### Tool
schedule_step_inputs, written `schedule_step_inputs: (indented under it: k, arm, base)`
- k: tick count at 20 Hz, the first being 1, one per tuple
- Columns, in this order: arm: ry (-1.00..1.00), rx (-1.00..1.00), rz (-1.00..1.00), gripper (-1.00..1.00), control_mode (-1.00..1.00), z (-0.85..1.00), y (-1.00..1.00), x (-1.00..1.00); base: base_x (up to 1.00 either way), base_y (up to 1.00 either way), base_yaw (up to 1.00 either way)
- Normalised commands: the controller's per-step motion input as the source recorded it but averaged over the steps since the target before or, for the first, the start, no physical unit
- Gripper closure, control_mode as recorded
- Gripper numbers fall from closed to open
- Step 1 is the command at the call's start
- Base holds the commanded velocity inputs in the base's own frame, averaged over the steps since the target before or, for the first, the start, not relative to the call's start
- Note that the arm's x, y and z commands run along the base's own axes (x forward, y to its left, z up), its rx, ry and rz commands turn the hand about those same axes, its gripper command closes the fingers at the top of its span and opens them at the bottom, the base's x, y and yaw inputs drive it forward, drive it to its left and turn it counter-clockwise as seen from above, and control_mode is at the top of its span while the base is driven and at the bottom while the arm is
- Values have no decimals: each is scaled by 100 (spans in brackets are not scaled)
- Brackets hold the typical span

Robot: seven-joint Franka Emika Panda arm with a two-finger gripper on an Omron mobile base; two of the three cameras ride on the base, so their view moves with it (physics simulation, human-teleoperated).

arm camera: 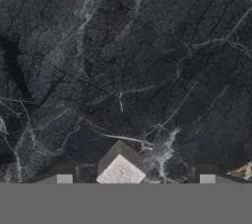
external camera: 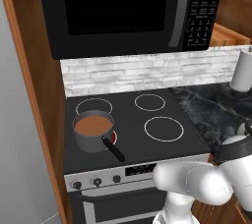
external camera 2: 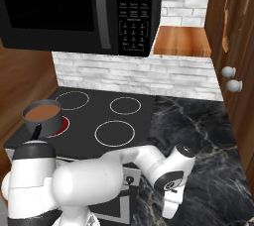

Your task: Pick up the sugar cube(s) and place them in the saucepan with hot chocolate.

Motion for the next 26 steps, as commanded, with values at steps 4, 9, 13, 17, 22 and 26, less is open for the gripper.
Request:
schedule_step_inputs:
  k: [4,9,13,17,22,26]
  arm:
    - [0,0,0,-100,-100,-12,-18,0]
    - [-2,0,0,-100,-100,-5,-10,1]
    - [-4,0,0,-100,-100,-5,-5,0]
    - [-1,0,0,-100,-100,-6,-6,0]
    - [0,0,0,-100,-100,-2,0,0]
    - [0,0,0,100,-100,0,0,0]
  base:
    - [0,0,0]
    - [0,0,0]
    - [0,0,0]
    - [0,0,0]
    - [0,0,0]
    - [0,0,0]
